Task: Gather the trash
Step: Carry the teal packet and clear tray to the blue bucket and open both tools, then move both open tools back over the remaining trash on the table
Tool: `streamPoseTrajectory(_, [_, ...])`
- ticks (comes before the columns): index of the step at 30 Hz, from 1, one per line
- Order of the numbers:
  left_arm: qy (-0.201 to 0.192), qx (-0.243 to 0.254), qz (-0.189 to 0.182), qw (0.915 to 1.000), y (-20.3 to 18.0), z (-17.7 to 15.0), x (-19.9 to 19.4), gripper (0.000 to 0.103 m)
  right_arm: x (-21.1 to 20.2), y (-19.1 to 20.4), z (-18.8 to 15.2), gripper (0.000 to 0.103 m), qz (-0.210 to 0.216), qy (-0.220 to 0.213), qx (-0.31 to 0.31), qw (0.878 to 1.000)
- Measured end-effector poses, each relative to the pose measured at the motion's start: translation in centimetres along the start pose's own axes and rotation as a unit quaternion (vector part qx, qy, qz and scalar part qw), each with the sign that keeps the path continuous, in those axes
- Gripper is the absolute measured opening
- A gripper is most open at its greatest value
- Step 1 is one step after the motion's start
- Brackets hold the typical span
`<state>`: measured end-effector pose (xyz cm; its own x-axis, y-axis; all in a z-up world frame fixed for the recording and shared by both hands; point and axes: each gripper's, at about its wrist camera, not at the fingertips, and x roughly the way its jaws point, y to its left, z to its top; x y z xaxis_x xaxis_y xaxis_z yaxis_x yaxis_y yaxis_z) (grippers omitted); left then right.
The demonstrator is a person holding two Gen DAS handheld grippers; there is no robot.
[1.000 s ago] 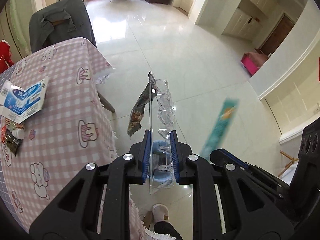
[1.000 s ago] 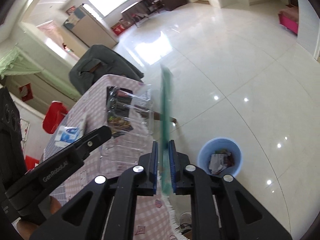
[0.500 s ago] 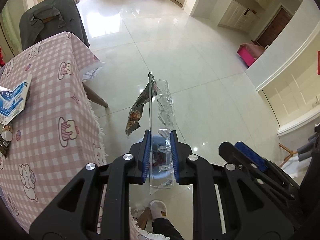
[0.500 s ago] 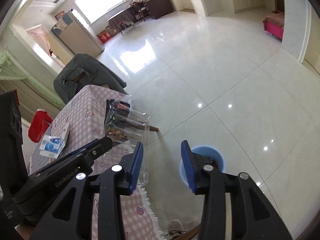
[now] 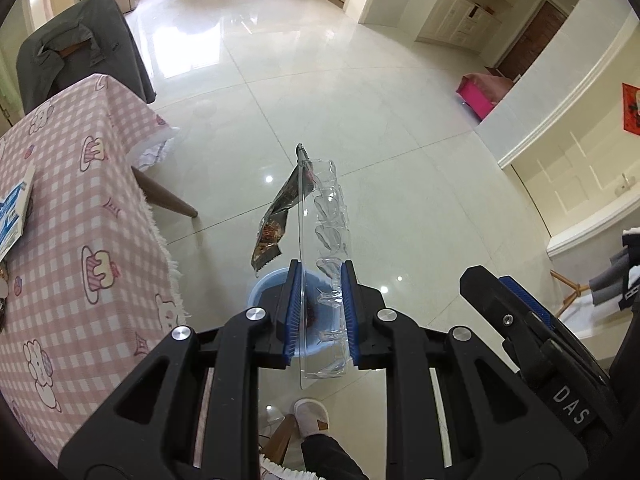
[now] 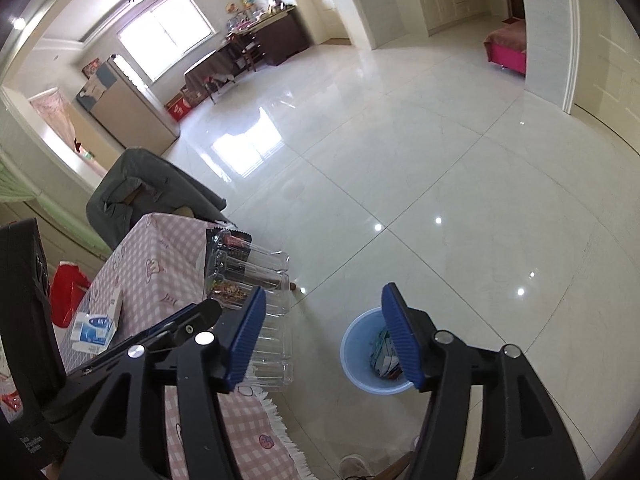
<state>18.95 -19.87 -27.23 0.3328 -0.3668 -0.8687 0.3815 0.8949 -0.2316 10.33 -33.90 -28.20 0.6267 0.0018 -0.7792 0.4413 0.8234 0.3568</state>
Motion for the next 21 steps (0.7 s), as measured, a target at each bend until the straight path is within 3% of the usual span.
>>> streamPoseTrajectory(4, [0.004, 0.004, -0.008, 0.9999, -0.6, 0.3, 0.3, 0.025, -0.4, -0.8, 0.1, 0.06, -0.002, -0.005, 0.007, 1.0])
streamPoseTrajectory(7, [0.002, 0.011, 0.003, 0.9999, -0.9, 0.3, 0.4, 0.056, -0.6, -1.2, 0.1, 0.06, -0.004, -0.005, 0.013, 1.0])
streamPoseTrajectory(21, [-0.016, 0.013, 0.03, 0.9993, 0.3, -0.1, -2.3, 0.056, -1.5, 0.1, -0.1, 0.06, 0.013, -0.001, 0.003, 1.0])
